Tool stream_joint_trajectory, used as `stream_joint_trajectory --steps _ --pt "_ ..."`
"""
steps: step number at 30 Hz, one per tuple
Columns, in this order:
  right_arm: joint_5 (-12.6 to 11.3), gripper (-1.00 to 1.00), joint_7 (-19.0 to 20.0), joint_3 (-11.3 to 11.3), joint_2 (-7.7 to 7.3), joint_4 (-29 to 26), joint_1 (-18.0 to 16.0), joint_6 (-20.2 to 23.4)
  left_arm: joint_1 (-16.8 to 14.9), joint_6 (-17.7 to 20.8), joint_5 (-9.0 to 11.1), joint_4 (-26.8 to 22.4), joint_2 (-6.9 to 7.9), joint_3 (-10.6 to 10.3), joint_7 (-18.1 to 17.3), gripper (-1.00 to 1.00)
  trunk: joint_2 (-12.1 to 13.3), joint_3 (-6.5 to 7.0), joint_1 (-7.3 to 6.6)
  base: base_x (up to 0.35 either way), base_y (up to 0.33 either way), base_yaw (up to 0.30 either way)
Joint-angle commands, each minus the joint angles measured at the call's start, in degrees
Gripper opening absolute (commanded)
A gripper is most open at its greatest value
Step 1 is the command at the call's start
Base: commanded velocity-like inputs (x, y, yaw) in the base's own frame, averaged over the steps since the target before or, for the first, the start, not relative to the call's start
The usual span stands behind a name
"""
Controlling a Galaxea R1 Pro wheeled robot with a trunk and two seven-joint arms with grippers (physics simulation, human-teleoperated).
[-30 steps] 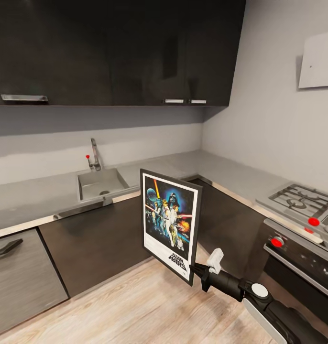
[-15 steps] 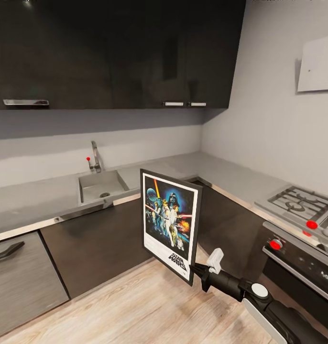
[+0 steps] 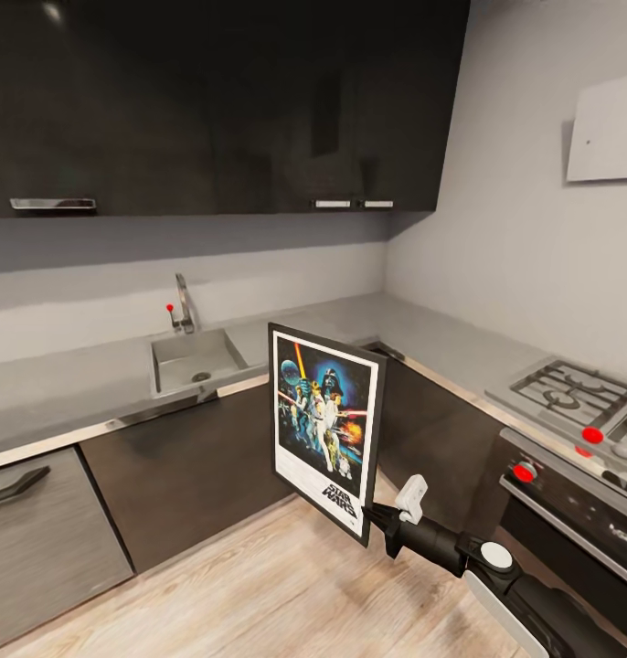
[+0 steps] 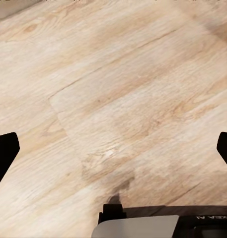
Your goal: Pick up the poster from the kitchen countertop and hang it on one of the wall nails in the kitchen.
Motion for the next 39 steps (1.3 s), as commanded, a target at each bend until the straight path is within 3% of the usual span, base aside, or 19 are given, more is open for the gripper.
stream_joint_trajectory --steps 1,39 --pt "-0.58 -1.0 0.17 0.21 -0.05 0.06 -0.09 -0.13 0.02 -0.16 -0.6 -0.08 -0.06 0.35 -0.38 1.0 0.37 0.13 -0.22 0.0 0.0 0.0" --pt "-0.58 -1.0 0.08 0.24 -0.05 0.06 -0.07 -0.31 0.01 -0.16 -0.6 -0.08 -0.06 0.35 -0.38 1.0 15.61 6.95 -8.56 0.0 0.0 0.0"
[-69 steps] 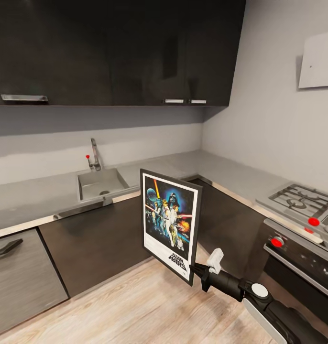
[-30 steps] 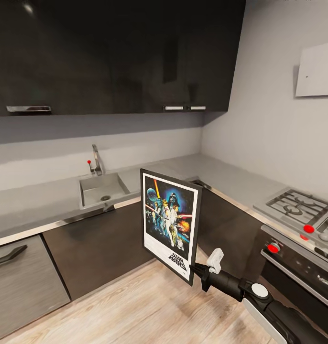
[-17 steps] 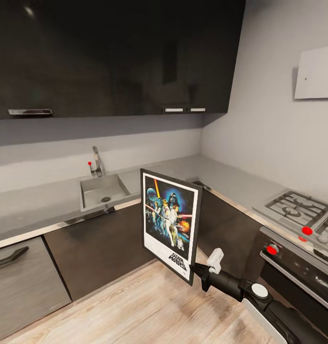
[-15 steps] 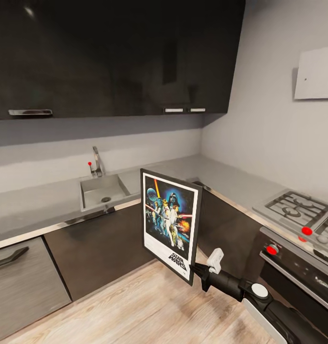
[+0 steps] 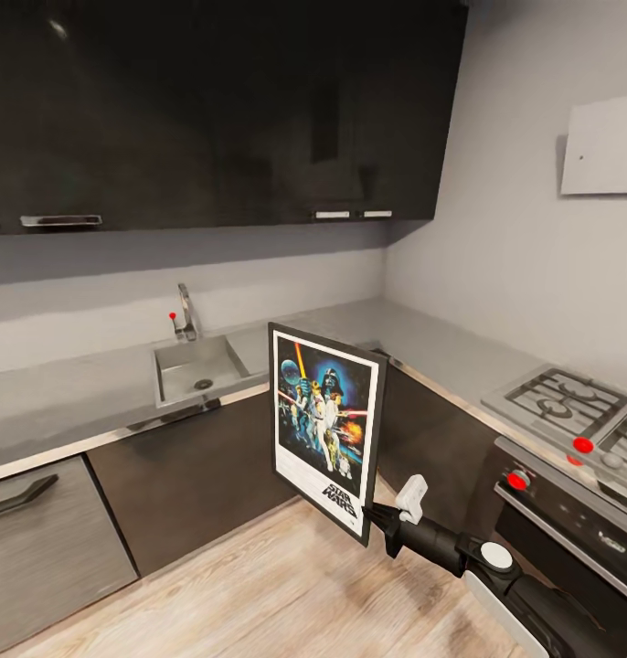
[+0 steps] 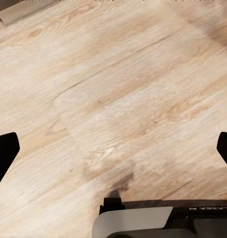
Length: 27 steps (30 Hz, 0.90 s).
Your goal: Pick up the poster from the kitchen countertop and hang it on one of the wall nails in the kitchen.
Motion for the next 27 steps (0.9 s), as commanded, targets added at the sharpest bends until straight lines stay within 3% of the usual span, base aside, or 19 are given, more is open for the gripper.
stream_joint_trajectory --steps 1,27 --pt "-0.59 -1.0 0.18 0.21 -0.05 0.05 -0.11 -0.13 0.0 -0.16 -0.6 -0.08 -0.06 0.35 -0.38 1.0 0.35 0.11 -0.21 0.0 0.0 0.0" --pt "-0.59 -1.0 0.18 0.26 -0.05 0.23 -0.1 -0.13 0.02 -0.16 -0.6 -0.08 -0.06 0.35 -0.38 1.0 10.78 4.78 -5.92 0.0 0.0 0.0"
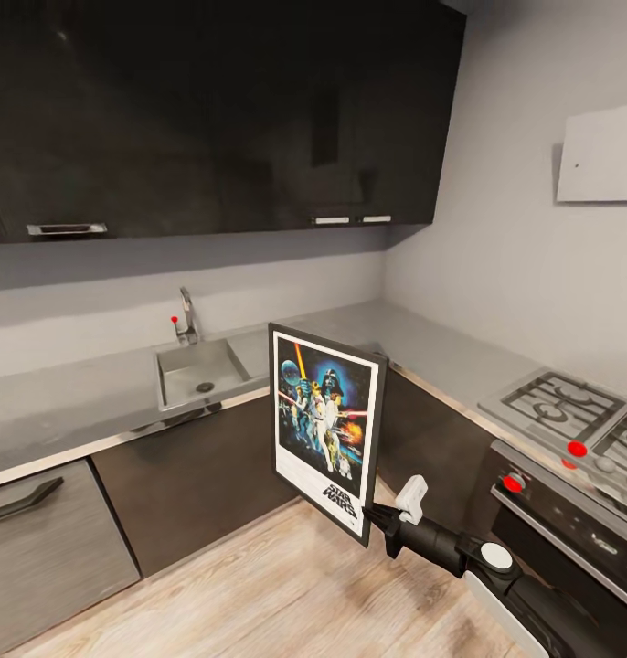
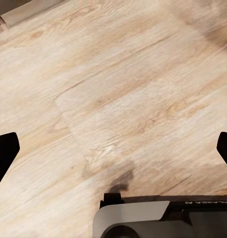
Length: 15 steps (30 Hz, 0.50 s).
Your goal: Pick up the poster from the kitchen countertop and hang it on one of the wall nails in the kitchen.
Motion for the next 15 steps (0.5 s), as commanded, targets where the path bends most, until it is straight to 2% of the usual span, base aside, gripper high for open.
stream_joint_trajectory --steps 1,15 --pt "-0.59 -1.0 0.18 0.2 -0.04 0.05 -0.1 -0.13 -0.01 -0.16 -0.6 -0.08 -0.06 0.35 -0.38 1.0 0.33 0.09 -0.2 0.0 0.0 0.0" --pt "-0.52 -1.0 0.18 0.17 -0.04 0.06 -0.11 -0.17 -0.01 -0.16 -0.6 -0.08 -0.06 0.35 -0.38 1.0 5.94 2.61 -3.27 0.0 0.0 0.0"
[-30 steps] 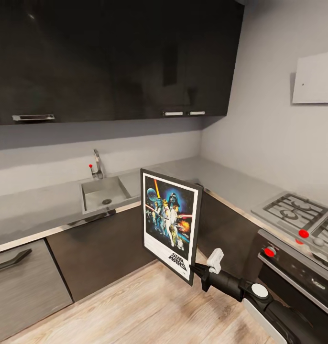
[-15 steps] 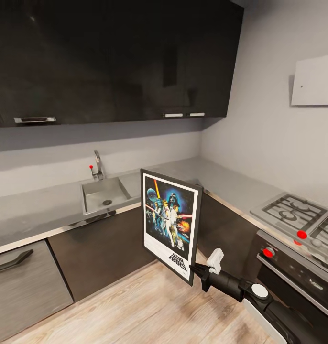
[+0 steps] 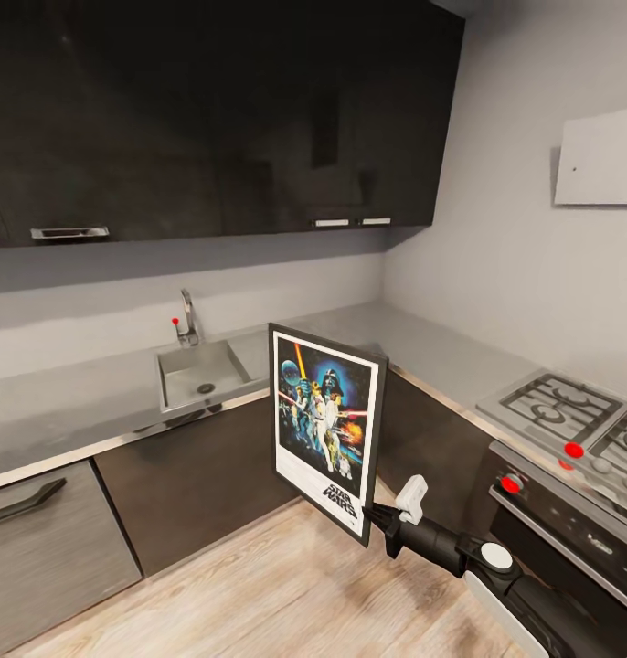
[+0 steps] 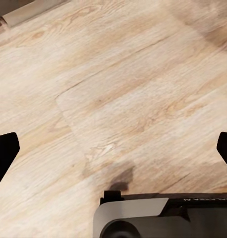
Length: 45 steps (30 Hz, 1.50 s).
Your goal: Pick up the poster from the kitchen countertop and hang it on one of the wall nails in the kitchen.
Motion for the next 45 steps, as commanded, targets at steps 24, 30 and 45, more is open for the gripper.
stream_joint_trajectory --steps 24,30,45 --pt "-0.58 -1.0 0.18 0.19 -0.07 0.05 -0.09 -0.09 0.02 -0.16 -0.6 -0.08 -0.06 0.35 -0.38 1.0 3.52 1.51 -1.95 0.0 0.0 0.0" --pt "-0.58 -1.0 0.15 0.26 -0.07 0.05 -0.1 -0.02 0.01 -0.16 -0.6 -0.08 -0.06 0.42 -0.38 1.0 3.52 1.41 -1.95 0.0 0.0 0.044" --pt "-0.52 -1.0 0.0 0.32 0.01 0.14 -0.08 -0.03 -0.01 -0.16 -0.6 -0.08 -0.06 0.44 -0.38 1.0 3.52 0.69 -1.95 -0.094 0.121 0.143"
